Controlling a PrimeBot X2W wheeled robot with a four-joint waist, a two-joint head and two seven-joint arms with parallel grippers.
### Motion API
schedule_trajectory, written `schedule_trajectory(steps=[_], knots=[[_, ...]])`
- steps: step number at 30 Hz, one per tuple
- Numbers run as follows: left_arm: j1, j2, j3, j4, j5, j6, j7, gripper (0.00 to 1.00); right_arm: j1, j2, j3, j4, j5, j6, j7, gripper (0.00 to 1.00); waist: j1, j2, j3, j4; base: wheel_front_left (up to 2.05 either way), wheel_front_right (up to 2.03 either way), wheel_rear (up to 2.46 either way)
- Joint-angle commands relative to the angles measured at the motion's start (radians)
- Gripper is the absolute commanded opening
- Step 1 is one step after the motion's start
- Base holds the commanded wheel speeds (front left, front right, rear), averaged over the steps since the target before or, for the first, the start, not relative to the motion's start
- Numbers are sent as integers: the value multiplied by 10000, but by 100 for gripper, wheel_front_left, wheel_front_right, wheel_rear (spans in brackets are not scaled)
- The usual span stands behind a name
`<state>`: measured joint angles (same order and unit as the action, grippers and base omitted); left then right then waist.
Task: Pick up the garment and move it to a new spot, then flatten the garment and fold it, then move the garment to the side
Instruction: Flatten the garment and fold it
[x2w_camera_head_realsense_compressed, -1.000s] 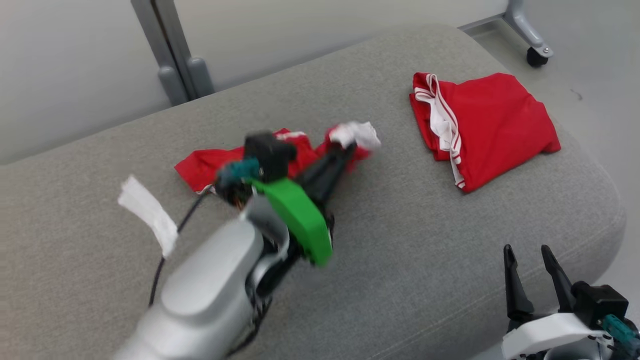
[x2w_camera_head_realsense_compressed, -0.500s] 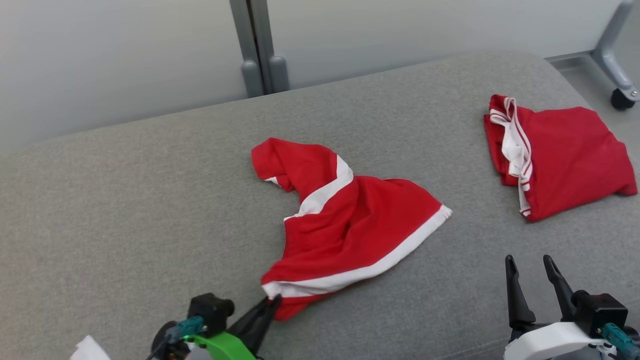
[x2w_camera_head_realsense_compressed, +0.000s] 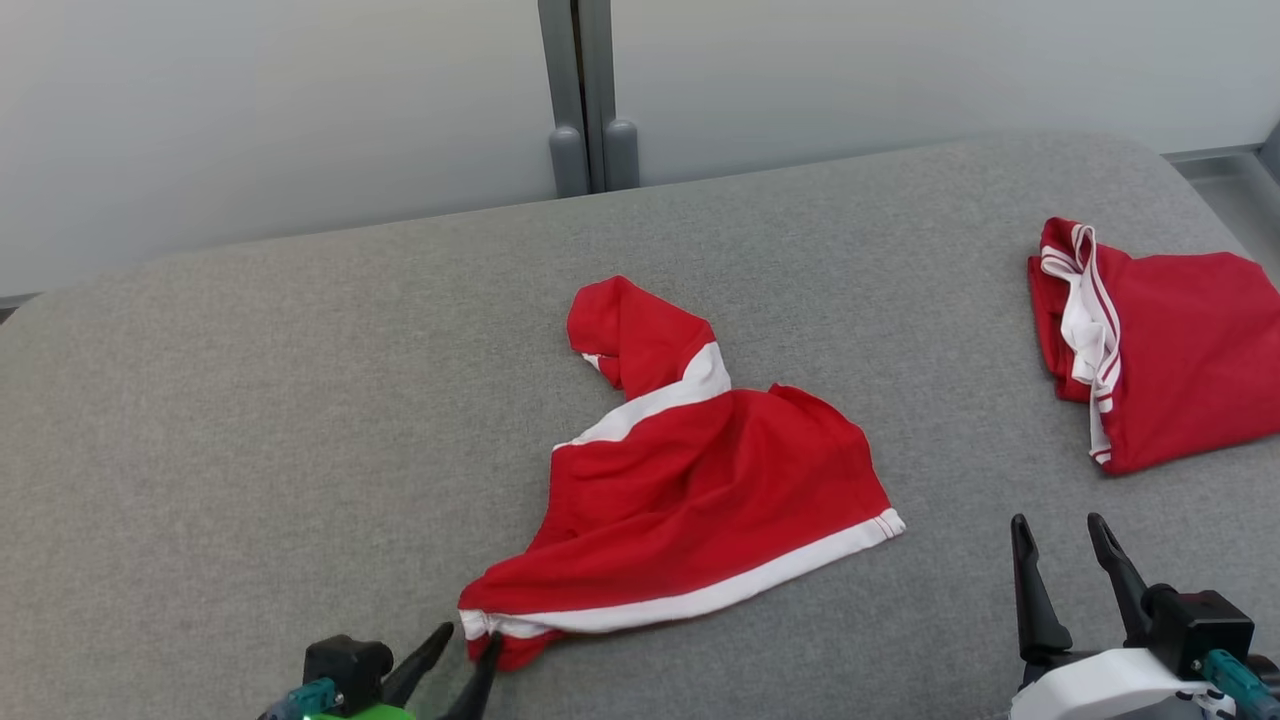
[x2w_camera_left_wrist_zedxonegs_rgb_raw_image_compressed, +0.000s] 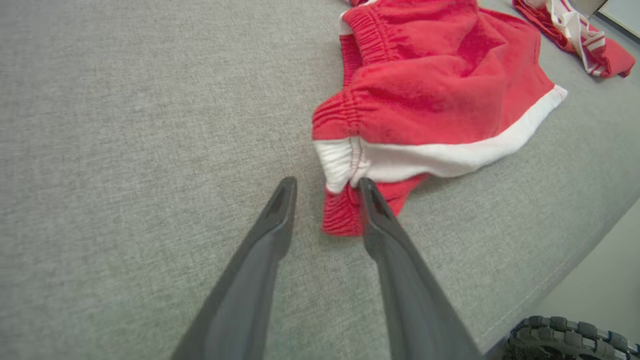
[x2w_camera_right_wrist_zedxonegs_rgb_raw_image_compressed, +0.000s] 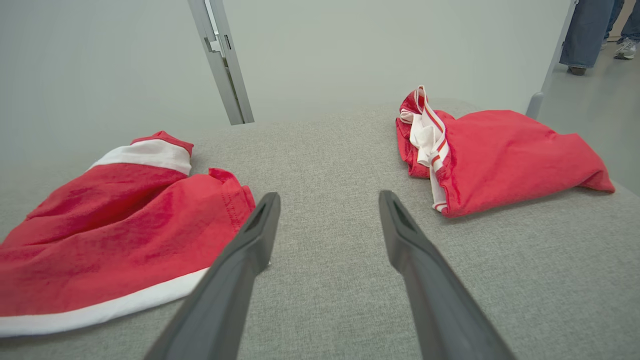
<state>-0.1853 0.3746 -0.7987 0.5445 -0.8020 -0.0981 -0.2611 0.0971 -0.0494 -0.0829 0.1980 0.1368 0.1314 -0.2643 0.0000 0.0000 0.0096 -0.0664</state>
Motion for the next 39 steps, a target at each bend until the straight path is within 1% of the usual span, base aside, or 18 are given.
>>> schedule_trajectory(steps=[1,3,5,8,10,13,16,19,21,24,28,31,34,39], knots=[[261,-87,295,-186,-20,-70,-43,100,67,-24,-33,-57,-72,-16,6,100,0,0,-46,22,0,0,0],[569,-100,880,-556,92,-50,-47,100,66,-60,-69,-120,-90,-16,6,100,0,0,-88,39,0,0,0],[955,-185,1725,-1141,271,150,-47,100,78,-103,-158,-246,-138,-16,6,100,0,0,-130,77,0,0,0],[1655,-378,2861,-2096,732,319,-39,100,146,-150,-364,-462,-184,-16,6,100,0,0,-198,188,0,0,0],[2066,-557,3713,-2786,1281,472,-40,100,194,-170,-510,-620,-208,-16,6,100,0,0,-236,286,0,0,0],[2740,-1125,4956,-3699,2235,576,-41,100,245,-220,-681,-796,-285,-16,6,100,0,0,-324,460,0,0,0],[3190,-1765,5916,-4182,3216,591,-40,100,294,-233,-728,-866,-367,-16,6,100,0,0,-401,620,0,0,0],[3574,-2476,6751,-4465,4146,333,-40,100,414,-211,-735,-835,-384,-16,6,100,0,0,-472,803,0,0,0],[3759,-2766,7219,-4452,4601,184,-40,100,457,-189,-647,-793,-416,-16,6,100,0,0,-502,902,0,0,0],[3904,-3093,7497,-4175,5015,-58,-40,100,547,-166,-477,-665,-394,-16,6,100,0,0,-530,1018,0,0,0],[3873,-3194,7474,-3681,5188,-235,-41,100,638,-130,-131,-518,-458,-16,6,100,0,0,-550,1088,0,0,0],[3725,-3227,7422,-3524,5234,-280,-42,100,608,-111,18,-417,-441,-16,6,100,0,0,-545,1089,0,0,0],[3620,-3230,7338,-3458,5018,-313,-41,100,528,-77,171,-342,-415,-16,6,100,0,0,-552,1053,0,0,0],[3540,-3232,7313,-3398,5018,-325,-41,100,404,-63,207,-254,-269,-16,6,100,0,0,-560,987,0,0,0]])
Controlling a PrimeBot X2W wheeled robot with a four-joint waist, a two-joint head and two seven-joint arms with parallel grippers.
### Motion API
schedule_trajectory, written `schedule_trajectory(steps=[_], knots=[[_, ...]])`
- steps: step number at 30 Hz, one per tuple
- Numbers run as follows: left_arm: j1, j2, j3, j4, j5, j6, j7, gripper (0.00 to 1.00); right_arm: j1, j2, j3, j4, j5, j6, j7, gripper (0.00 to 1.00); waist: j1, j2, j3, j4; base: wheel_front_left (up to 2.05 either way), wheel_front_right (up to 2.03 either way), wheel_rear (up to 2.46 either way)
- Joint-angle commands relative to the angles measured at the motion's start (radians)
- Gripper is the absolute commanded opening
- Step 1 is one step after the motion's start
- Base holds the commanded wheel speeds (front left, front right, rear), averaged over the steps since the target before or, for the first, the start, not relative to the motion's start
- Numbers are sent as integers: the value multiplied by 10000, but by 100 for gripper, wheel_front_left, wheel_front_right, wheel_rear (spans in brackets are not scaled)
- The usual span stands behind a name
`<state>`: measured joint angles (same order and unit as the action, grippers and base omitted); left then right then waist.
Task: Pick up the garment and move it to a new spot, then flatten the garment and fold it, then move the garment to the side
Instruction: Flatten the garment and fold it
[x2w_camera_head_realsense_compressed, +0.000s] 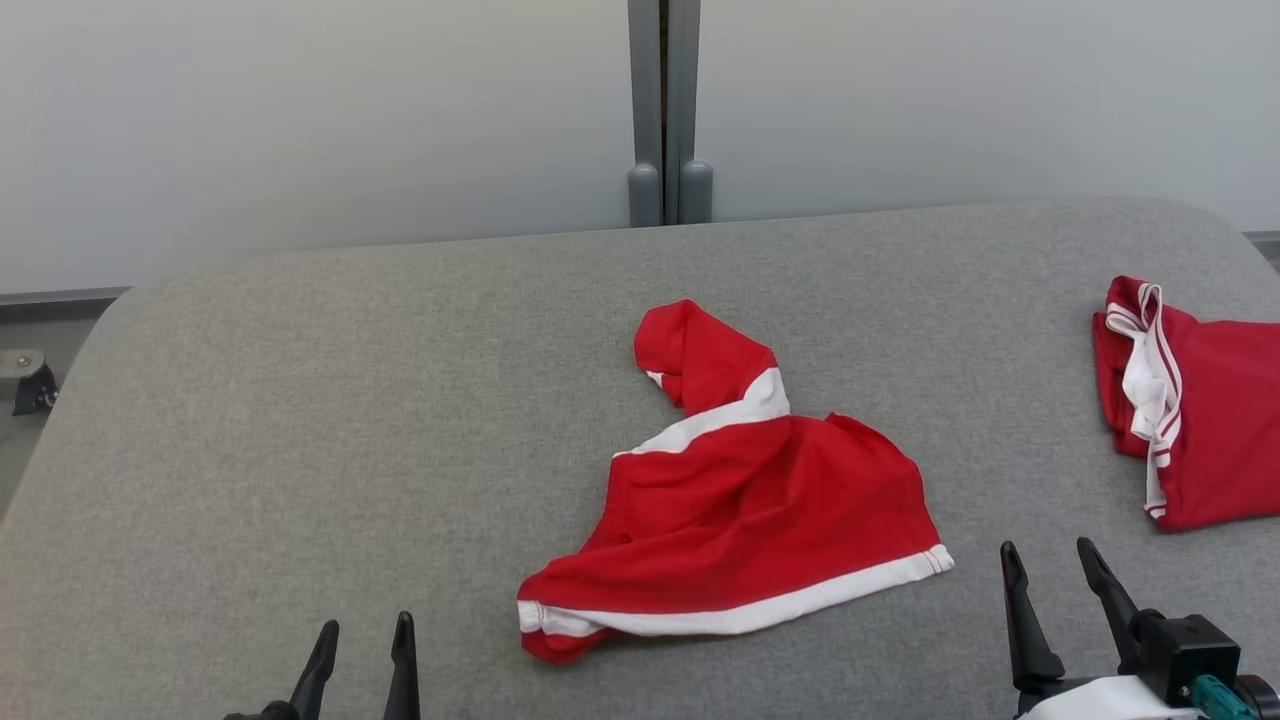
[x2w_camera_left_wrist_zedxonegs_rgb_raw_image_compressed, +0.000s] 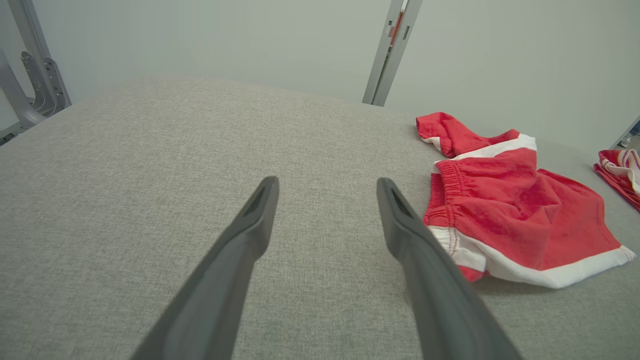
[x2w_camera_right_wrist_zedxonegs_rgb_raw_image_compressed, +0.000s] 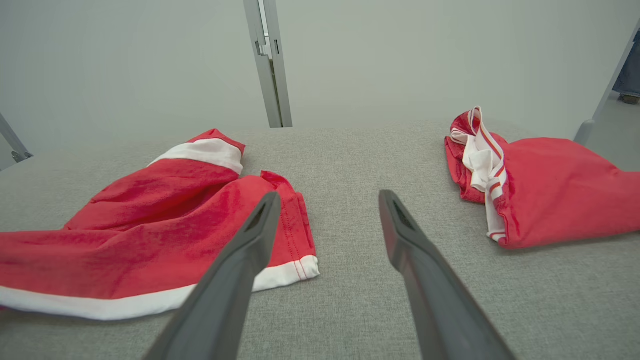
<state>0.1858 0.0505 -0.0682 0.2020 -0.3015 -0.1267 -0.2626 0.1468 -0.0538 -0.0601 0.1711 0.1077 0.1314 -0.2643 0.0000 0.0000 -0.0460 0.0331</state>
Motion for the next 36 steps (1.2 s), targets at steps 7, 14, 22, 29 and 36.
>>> schedule_trajectory(steps=[7,14,22,29,36], knots=[[-280,10,-389,193,157,-47,-26,100,-340,-63,-4,-59,110,-16,6,100,0,0,-34,-89,0,0,0],[-833,403,-1705,1134,153,-36,783,100,-1393,-755,321,1257,399,-16,634,100,0,0,77,-170,0,0,0],[-1335,741,-2323,1372,-436,-39,2644,100,-2908,-1444,2025,3016,196,-18,3257,100,0,0,413,-263,0,0,0],[-1814,724,-2454,1343,-659,-38,3118,100,-3712,-1426,2616,3944,477,-16,3553,100,0,0,841,-138,0,0,0],[-2162,682,-2556,1416,-777,-28,3315,100,-4311,-1401,2942,4735,550,-16,3409,100,0,0,1123,-56,0,0,0]])
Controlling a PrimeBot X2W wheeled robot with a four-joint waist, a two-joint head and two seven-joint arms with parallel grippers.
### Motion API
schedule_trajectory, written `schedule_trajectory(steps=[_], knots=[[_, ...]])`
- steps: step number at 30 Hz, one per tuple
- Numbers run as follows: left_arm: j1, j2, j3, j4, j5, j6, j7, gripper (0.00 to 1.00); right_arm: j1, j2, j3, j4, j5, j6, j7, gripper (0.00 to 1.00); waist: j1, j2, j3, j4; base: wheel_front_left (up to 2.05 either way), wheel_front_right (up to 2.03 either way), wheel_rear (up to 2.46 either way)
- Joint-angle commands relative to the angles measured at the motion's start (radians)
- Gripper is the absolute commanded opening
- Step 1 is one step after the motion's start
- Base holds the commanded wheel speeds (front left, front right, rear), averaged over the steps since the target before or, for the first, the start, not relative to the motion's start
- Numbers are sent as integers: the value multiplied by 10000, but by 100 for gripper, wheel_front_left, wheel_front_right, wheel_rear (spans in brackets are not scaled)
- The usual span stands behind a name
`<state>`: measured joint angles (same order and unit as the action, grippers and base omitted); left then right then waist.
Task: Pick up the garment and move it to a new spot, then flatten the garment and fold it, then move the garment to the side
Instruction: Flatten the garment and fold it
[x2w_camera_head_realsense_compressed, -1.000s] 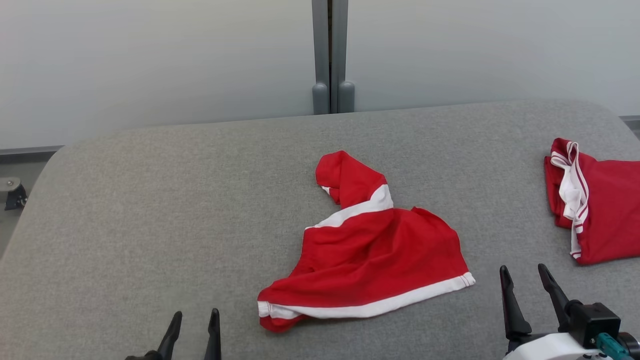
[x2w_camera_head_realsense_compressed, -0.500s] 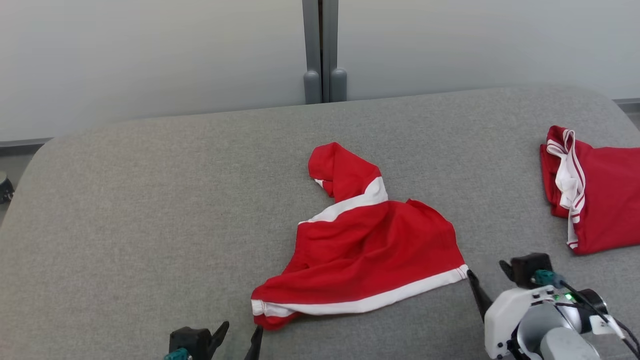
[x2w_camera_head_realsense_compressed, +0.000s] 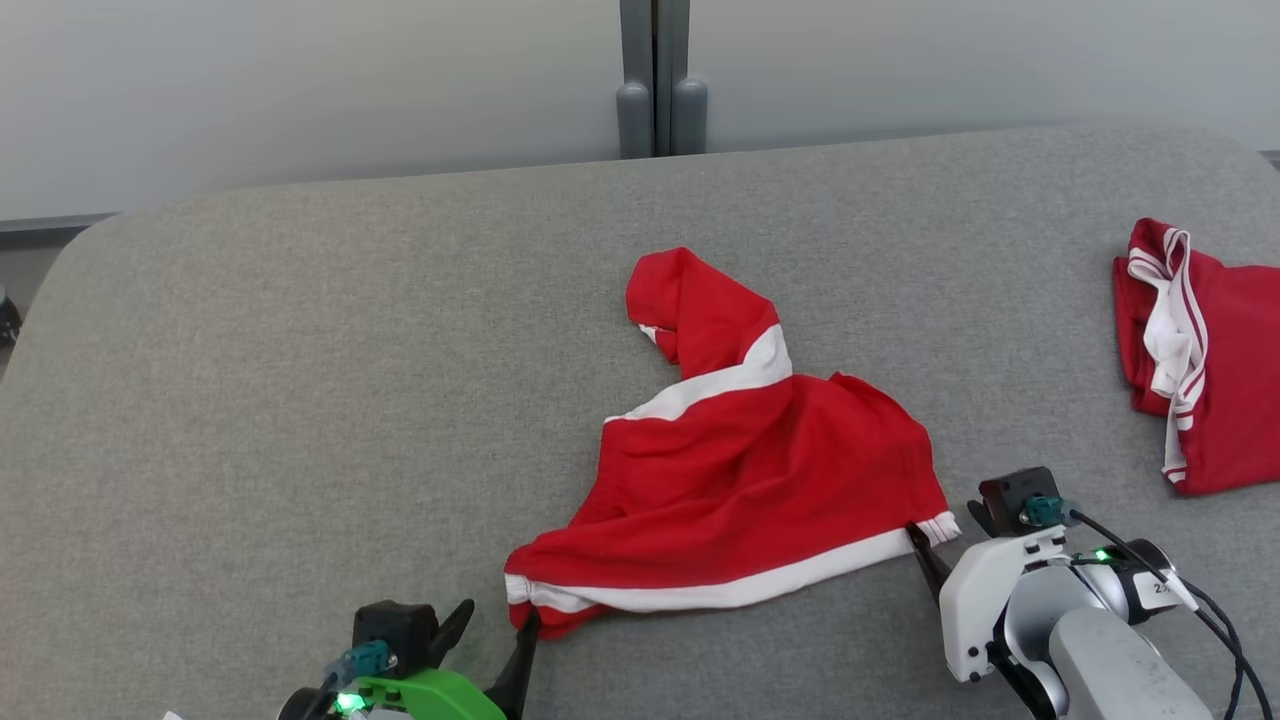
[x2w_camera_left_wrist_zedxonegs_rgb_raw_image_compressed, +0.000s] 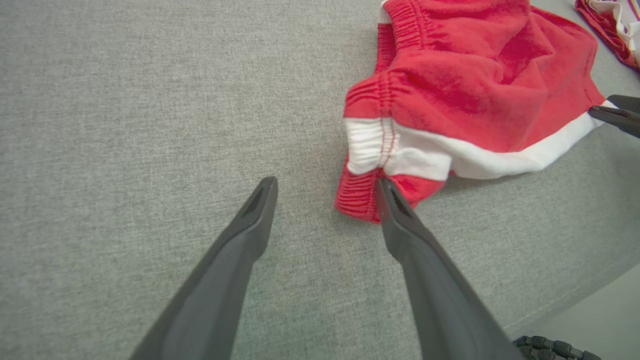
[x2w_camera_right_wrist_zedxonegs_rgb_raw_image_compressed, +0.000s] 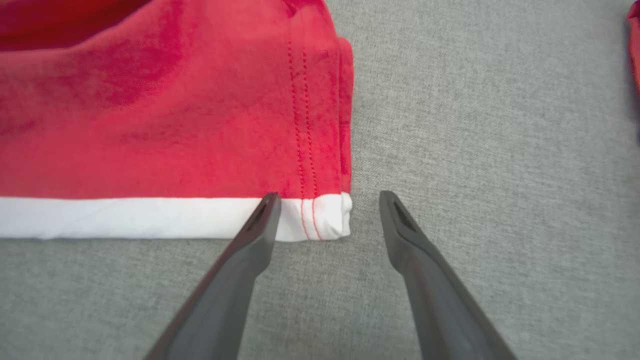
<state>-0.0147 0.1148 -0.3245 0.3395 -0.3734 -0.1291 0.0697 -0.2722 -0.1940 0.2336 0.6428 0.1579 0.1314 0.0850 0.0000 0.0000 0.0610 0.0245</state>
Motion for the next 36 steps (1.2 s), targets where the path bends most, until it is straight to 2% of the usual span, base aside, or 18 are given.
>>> schedule_trajectory(steps=[1,6,20,21,22,24,25,26,27,28,29,32,36], knots=[[-182,46,-14,52,-67,-2,20,100,-183,28,29,105,80,-16,-106,100,0,0,82,35,0,0,0],[-264,36,-432,-96,-501,-9,212,100,-384,71,255,523,173,-16,-295,100,0,0,194,44,0,0,0],[-567,959,-1629,-1546,-1846,-14,594,100,-738,52,683,1296,485,-18,-568,100,0,0,521,0,0,0,0],[-581,1012,-1669,-1624,-1939,-14,618,97,-757,65,726,1345,521,-18,-558,100,0,0,529,0,0,0,0],[-592,1074,-1702,-1705,-2033,-14,652,83,-786,69,776,1396,553,-18,-552,100,0,0,536,0,0,0,0],[-581,1142,-1783,-1822,-2153,-15,690,47,-815,83,850,1485,604,-18,-548,100,0,0,535,4,0,0,0],[-587,1170,-1808,-1875,-2197,-15,695,35,-827,87,882,1536,629,-16,-549,98,0,0,534,5,0,0,0],[-586,1190,-1821,-1899,-2257,-15,694,27,-828,97,905,1588,672,-18,-550,93,0,0,520,6,0,0,0],[-576,1216,-1878,-1936,-2344,-15,720,7,-822,113,949,1655,711,-16,-521,51,0,0,506,8,0,0,0],[-582,1244,-1915,-1960,-2391,-15,718,0,-826,119,983,1687,743,-18,-519,33,0,0,498,8,0,0,0],[-591,1298,-1949,-1980,-2472,-15,712,0,-838,140,1034,1715,844,-18,-562,0,0,0,486,10,0,0,0],[-580,1390,-2101,-2046,-2707,-15,682,0,-849,133,1068,1781,1159,-19,-541,0,0,0,404,2,0,0,0],[-451,1439,-2185,-2361,-3089,-15,621,0,-755,48,595,1369,1798,-24,-942,0,0,0,221,37,0,0,0]])
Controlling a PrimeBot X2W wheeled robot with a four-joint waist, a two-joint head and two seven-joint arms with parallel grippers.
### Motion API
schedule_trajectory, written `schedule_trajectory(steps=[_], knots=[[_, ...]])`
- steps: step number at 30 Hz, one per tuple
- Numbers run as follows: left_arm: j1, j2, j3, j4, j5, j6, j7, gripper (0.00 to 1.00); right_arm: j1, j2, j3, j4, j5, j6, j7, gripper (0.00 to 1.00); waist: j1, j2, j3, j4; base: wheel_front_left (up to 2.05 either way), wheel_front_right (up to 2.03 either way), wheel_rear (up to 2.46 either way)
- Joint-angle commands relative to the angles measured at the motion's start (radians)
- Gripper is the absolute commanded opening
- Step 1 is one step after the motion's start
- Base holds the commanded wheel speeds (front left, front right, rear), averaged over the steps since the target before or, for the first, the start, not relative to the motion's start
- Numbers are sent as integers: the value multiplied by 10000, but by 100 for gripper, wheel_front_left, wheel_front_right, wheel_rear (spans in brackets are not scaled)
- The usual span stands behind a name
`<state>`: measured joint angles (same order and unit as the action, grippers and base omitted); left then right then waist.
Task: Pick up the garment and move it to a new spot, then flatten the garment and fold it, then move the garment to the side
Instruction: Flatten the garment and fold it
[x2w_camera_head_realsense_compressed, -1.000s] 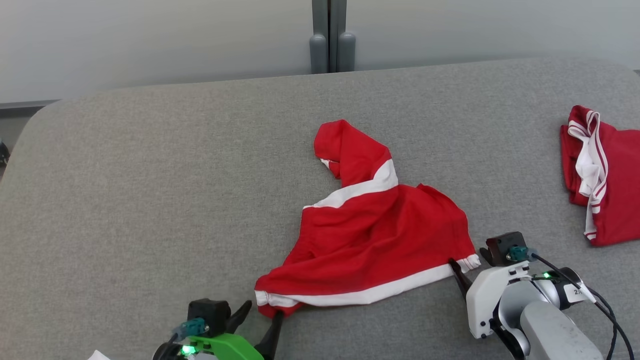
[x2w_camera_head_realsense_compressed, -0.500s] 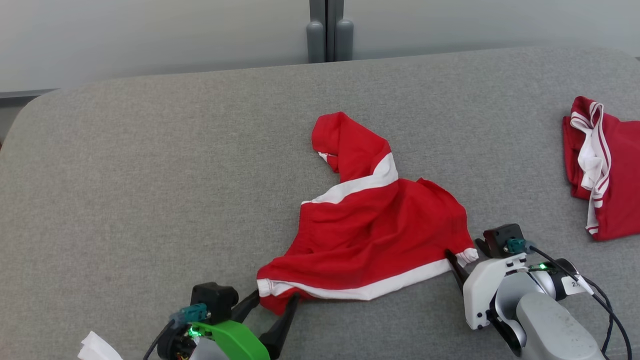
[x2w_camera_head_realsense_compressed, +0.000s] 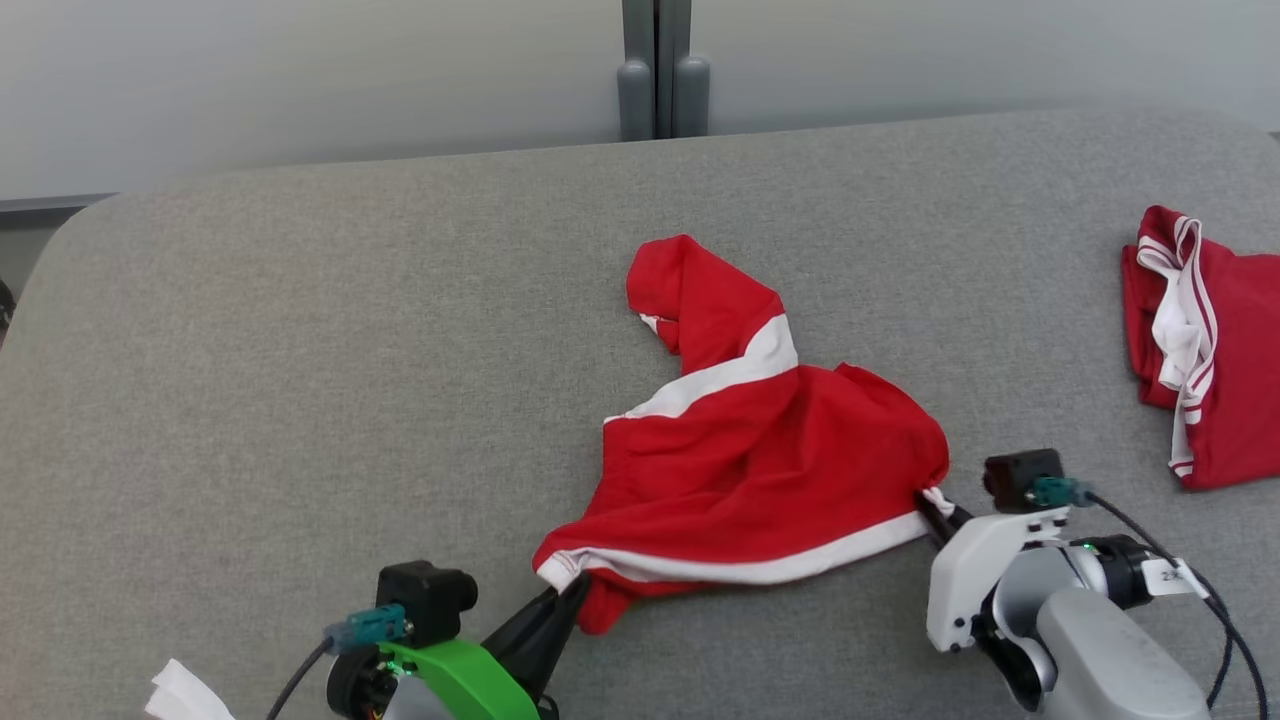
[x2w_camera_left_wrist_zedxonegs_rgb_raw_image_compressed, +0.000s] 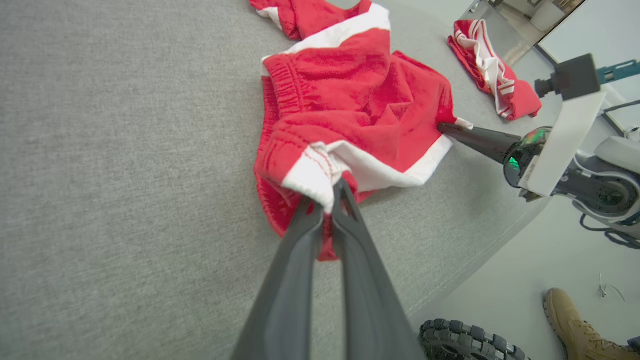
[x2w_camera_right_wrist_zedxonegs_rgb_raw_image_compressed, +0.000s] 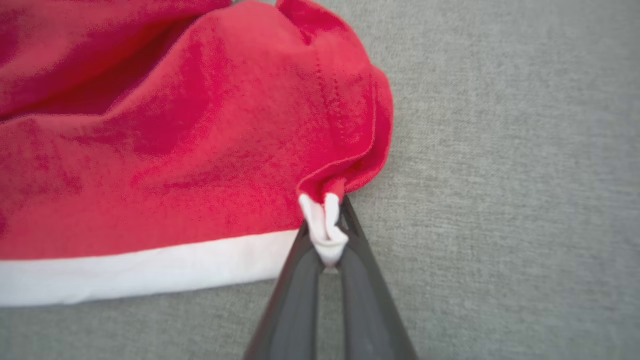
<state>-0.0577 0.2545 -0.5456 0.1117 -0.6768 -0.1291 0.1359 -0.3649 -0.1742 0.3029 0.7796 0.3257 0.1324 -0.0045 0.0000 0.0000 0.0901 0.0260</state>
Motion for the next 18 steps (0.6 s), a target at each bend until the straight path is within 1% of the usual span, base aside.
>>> schedule_trajectory(steps=[1,4,6,7,9,11,13,15,18], knots=[[46,60,59,-287,-279,-15,-75,0,220,-144,-265,-266,394,-29,-136,0,0,0,-127,31,0,0,0],[317,202,142,-1156,-1042,-16,36,0,585,-110,-817,-1467,1744,-24,-39,0,0,0,-293,17,0,0,0],[492,389,293,-1976,-1565,-16,172,0,976,-289,-1265,-2864,3042,-26,268,0,0,0,-391,-29,0,0,0],[600,522,412,-2462,-1794,-16,275,0,1239,-461,-1557,-3762,3717,-26,507,0,0,0,-443,-67,0,0,0],[779,734,586,-3465,-2188,29,503,0,1782,-823,-2153,-5474,4718,-26,1023,0,0,0,-516,-168,0,0,0],[866,971,791,-4510,-2537,76,759,0,2282,-966,-2842,-7244,5601,-24,1591,0,0,0,-562,-273,0,0,0],[827,1176,997,-5522,-2935,165,1069,0,2612,-1051,-3668,-8840,6292,-23,2155,0,0,0,-542,-412,0,0,0],[541,1379,1173,-6515,-3282,242,1453,0,2765,-937,-4418,-10162,6816,-21,2727,0,0,0,-479,-554,0,0,0],[-34,1551,1419,-7599,-3920,382,2038,0,2505,-629,-5348,-11578,7273,-20,3587,0,0,0,-297,-744,0,0,0]])
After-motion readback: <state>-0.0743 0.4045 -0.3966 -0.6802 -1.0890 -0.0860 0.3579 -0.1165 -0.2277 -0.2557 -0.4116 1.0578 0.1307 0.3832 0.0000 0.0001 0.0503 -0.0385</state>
